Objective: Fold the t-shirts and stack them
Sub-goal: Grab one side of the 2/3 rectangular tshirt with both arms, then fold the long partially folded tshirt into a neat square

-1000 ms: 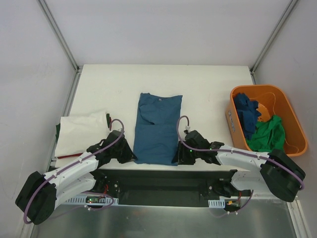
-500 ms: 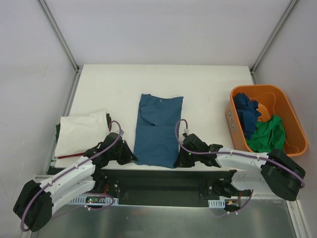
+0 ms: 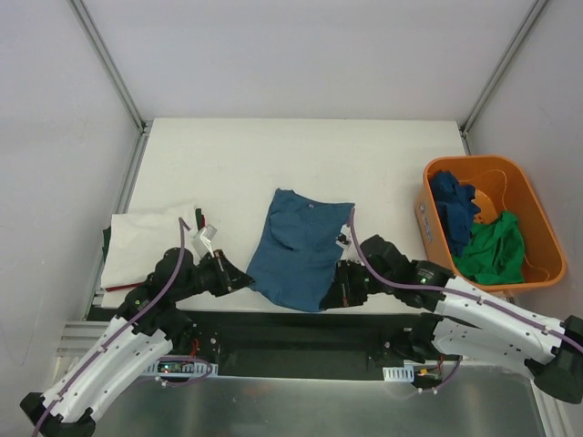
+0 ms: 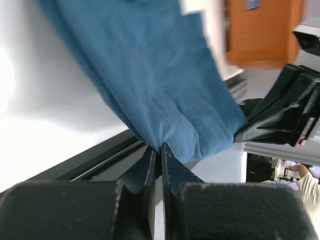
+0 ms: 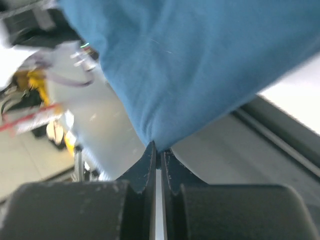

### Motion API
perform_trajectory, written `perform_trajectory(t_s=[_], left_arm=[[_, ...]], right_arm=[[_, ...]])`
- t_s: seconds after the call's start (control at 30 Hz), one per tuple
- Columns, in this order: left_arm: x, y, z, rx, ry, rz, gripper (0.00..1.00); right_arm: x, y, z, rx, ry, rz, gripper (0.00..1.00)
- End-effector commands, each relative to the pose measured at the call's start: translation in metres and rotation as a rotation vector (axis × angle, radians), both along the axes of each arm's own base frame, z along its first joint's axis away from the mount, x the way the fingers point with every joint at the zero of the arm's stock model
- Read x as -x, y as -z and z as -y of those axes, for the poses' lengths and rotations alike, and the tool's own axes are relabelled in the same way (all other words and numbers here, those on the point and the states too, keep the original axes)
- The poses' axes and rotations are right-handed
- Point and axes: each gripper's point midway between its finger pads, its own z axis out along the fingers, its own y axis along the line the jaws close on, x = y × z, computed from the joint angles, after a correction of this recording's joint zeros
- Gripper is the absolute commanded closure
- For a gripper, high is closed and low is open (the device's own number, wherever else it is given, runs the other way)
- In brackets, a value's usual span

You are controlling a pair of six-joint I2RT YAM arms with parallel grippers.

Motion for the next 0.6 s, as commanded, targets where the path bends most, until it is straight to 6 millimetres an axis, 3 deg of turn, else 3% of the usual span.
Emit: perform_trajectory(t_s=[0.0,0.03,0.13,0.37,0.5,0.57], left_arm=[[-0.004,-0.063,0.0,0.043,0.027,0.182,1.0],[-0.007,-0.077,-0.001,0.049,0.018,0.214,1.0],[-0.021,-0.087,-0.003,0.008,-0.022,0.243,1.0],[-0.062,-0.1,-0.012,-0.111,-0.157,0.291,1.0],[-0.085,-0.094,-0.007,-0.175,-0.179,0.275,1.0],[-0.096,-0.1,-0.005,-0.189,-0.202,0.294,1.0]], right_arm=[[0.024,-0.048,0.008,-0.056,-0.155,0.024,0.99],[0.023,-0.061,0.006,-0.079,-0.159,0.043,0.99],[0.019,-0.072,0.007,-0.092,-0.16,0.072,0.99],[-0.006,-0.068,0.014,-0.07,-0.09,0.067,0.99],[-0.022,-0.069,0.018,-0.091,-0.053,0.05,0.99],[-0.035,-0.068,0.021,-0.093,-0.019,0.055,0.99]])
